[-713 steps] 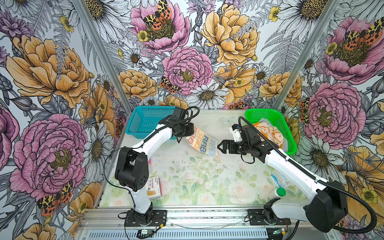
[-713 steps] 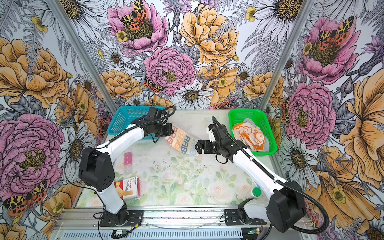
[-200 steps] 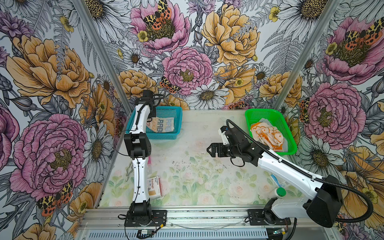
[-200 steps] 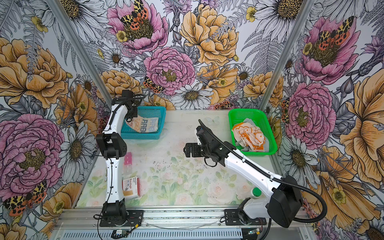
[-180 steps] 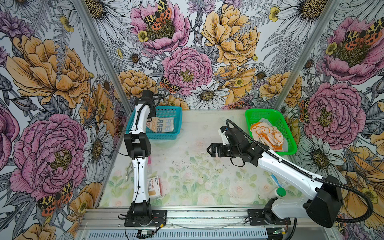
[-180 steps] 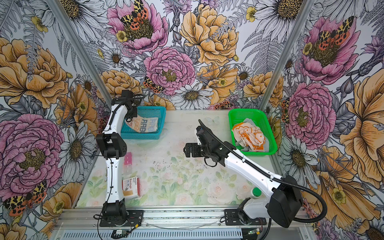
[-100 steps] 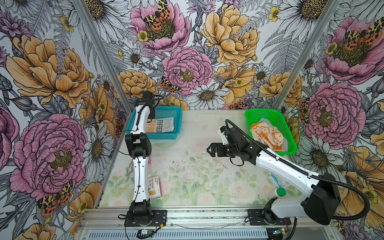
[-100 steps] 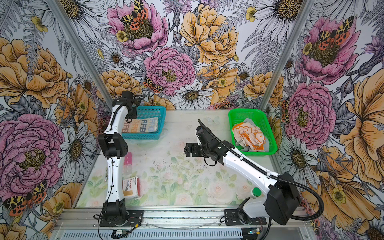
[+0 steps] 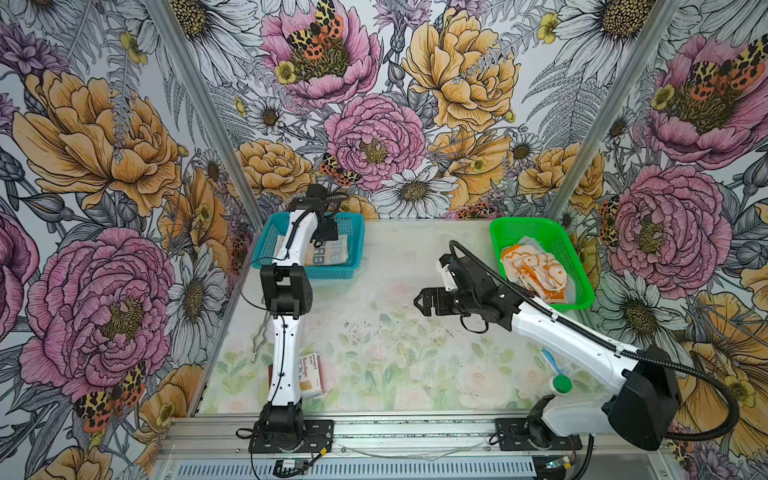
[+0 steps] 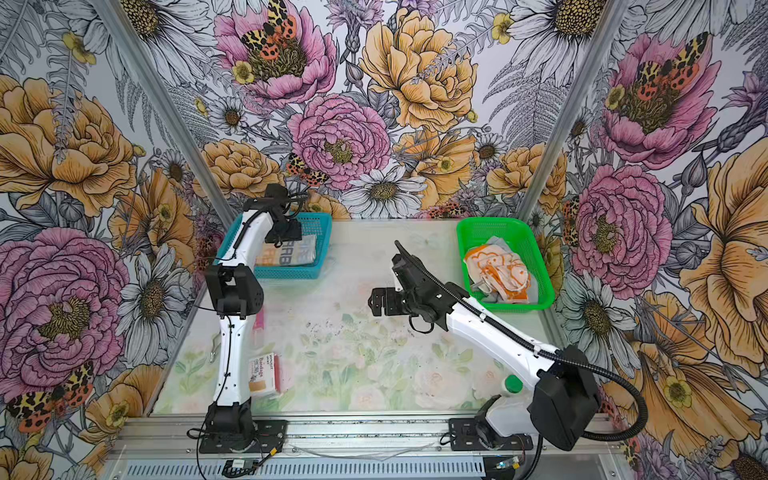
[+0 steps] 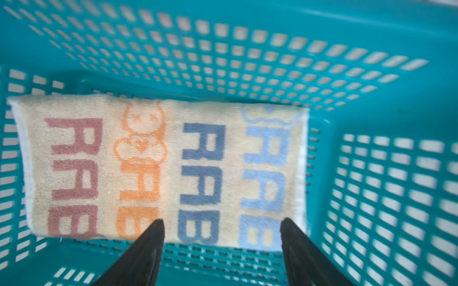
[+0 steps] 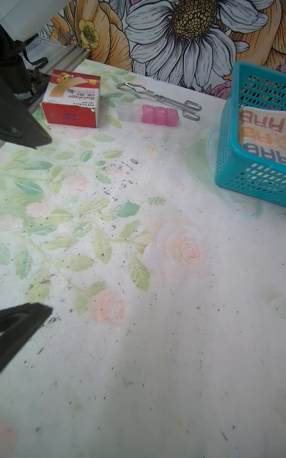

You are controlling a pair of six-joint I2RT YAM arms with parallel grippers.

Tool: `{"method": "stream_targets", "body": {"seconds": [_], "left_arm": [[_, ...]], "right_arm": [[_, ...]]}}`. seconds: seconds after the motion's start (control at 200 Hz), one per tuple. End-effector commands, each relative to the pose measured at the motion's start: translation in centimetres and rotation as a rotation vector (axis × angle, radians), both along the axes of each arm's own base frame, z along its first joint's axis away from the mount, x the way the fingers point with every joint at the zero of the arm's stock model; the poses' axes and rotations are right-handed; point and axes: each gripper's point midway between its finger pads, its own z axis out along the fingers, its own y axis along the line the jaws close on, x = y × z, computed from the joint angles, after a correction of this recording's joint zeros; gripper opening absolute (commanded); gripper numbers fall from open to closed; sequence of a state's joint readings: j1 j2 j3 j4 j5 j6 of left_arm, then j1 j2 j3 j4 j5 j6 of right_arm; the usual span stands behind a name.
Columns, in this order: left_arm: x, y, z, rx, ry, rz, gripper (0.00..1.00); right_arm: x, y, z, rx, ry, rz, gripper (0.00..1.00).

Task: Fold and stack the towels
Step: 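Release the towel and withdraw the left gripper while the right reaches into the green basket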

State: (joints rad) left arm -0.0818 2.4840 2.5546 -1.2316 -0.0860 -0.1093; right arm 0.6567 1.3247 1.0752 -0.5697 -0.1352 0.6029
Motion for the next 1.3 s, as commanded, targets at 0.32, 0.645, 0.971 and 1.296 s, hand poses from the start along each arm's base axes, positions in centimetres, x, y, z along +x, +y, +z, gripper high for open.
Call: {"method": "stream_targets", "body": {"seconds": [0.32,0.645,0.971,1.296], "left_arm": [[-16.0,-9.4,21.4,-0.095,-0.346,-0.300,0.99],[-30.6,-20.8,16.9,-0.529,-0.498,-0.508,0.99],[-36.1,-23.5,13.4,-0.767,-0.573,-0.514,0.99],[-36.2,-22.8,12.6,-0.727,-0.554,-0.503,0.99]], "right_arm": [[0.4,-7.9,2.8,0.079,-0.106,-0.141,0.99],[3.0,-20.3,4.8,0.047,-0.040,-0.491,1.00],[7.7,-32.3,0.8,-0.117,0.081,-0.775,1.00],[13.9,-35.9,-3.4,-0.212,0.103,-0.770,0.95]]}}
